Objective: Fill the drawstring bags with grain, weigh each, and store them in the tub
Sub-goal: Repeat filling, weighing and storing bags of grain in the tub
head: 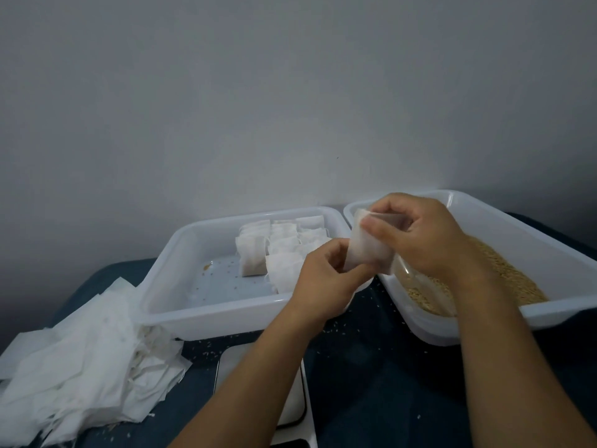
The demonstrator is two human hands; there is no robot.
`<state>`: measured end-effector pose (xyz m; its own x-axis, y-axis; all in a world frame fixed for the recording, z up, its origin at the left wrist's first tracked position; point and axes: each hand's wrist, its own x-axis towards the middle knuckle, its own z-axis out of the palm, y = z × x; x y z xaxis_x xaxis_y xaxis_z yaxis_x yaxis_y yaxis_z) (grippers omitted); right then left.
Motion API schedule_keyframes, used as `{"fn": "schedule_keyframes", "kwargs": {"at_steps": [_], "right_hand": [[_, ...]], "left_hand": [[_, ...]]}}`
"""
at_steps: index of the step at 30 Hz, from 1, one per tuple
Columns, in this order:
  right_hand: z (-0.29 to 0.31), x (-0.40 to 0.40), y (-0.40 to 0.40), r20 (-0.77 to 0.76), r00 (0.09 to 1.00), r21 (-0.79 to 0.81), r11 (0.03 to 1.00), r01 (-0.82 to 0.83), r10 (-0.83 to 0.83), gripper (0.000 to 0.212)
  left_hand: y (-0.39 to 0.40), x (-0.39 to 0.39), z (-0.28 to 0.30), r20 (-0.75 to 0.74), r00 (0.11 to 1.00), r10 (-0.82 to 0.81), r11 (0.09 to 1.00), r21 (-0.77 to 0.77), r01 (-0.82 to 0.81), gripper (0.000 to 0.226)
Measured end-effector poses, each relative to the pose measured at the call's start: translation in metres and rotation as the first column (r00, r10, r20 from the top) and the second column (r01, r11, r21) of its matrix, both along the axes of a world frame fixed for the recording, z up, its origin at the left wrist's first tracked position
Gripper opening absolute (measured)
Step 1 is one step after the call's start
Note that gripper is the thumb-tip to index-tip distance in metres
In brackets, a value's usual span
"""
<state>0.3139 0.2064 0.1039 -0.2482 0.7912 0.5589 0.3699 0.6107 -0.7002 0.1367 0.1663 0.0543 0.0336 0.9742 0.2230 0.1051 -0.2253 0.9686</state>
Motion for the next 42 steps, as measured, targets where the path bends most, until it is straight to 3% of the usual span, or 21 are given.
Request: {"fn": "schedule_keyframes", "kwargs": {"at_steps": [4,6,10,12,16,19,21,24,28,31,35,39,42], "right_hand": [[0.011,-0.027,-0.020,0.252,0.966,0.051,0.996,-0.079,0.063,0.012],[0.012,-0.040,-0.028,0.306,0.943,0.047,0.988,-0.148,0.127,0.013],[0.003,-0.057,-0.041,0.176,0.963,-0.090,0.978,-0.189,0.202,0.053],[-0.011,-0.064,-0.045,0.159,0.965,-0.180,0.967,-0.181,0.210,0.061],[-0.036,-0.085,-0.057,0.268,0.934,-0.296,0.942,-0.156,0.238,0.040],[-0.037,-0.103,-0.062,0.424,0.876,-0.211,0.966,-0.149,0.228,0.007],[-0.027,-0.114,-0.064,0.486,0.835,-0.175,0.965,-0.197,0.259,0.013],[-0.010,-0.127,-0.064,0.630,0.736,-0.126,0.968,-0.219,0.248,0.023],[0.008,-0.142,-0.069,0.743,0.628,-0.121,0.969,-0.217,0.233,0.012],[0.005,-0.145,-0.071,0.698,0.663,-0.144,0.960,-0.241,0.271,0.023],[-0.017,-0.128,-0.066,0.469,0.828,-0.201,0.950,-0.240,0.309,0.033],[-0.054,-0.121,-0.071,0.291,0.921,-0.203,0.958,-0.204,0.258,0.006],[-0.077,-0.122,-0.079,0.177,0.956,-0.133,0.968,-0.212,0.234,0.011]], "left_hand": [[-0.027,-0.027,-0.006,-0.112,0.994,-0.004,0.998,0.054,0.010,0.024],[-0.041,-0.044,-0.011,-0.120,0.993,0.014,0.999,0.043,-0.009,0.025],[-0.070,-0.080,-0.026,-0.023,0.996,0.084,0.996,-0.025,-0.084,0.025],[-0.082,-0.095,-0.033,0.015,0.992,0.128,0.992,-0.025,-0.127,0.024],[-0.095,-0.113,-0.045,0.090,0.974,0.210,0.977,-0.043,-0.207,0.021],[-0.102,-0.121,-0.053,0.145,0.970,0.197,0.980,-0.061,-0.190,0.021],[-0.106,-0.129,-0.055,0.134,0.977,0.167,0.986,-0.052,-0.161,0.025],[-0.110,-0.141,-0.055,-0.008,0.992,0.130,0.992,0.012,-0.129,0.032],[-0.111,-0.146,-0.050,0.024,0.987,0.159,0.985,0.058,-0.160,0.016],[-0.111,-0.147,-0.051,0.005,0.981,0.196,0.975,0.101,-0.195,0.004],[-0.115,-0.149,-0.055,0.080,0.966,0.245,0.964,0.087,-0.251,0.008],[-0.116,-0.151,-0.063,0.054,0.957,0.285,0.956,0.052,-0.288,0.017],[-0.116,-0.150,-0.066,0.055,0.964,0.262,0.963,0.046,-0.264,0.009]]}}
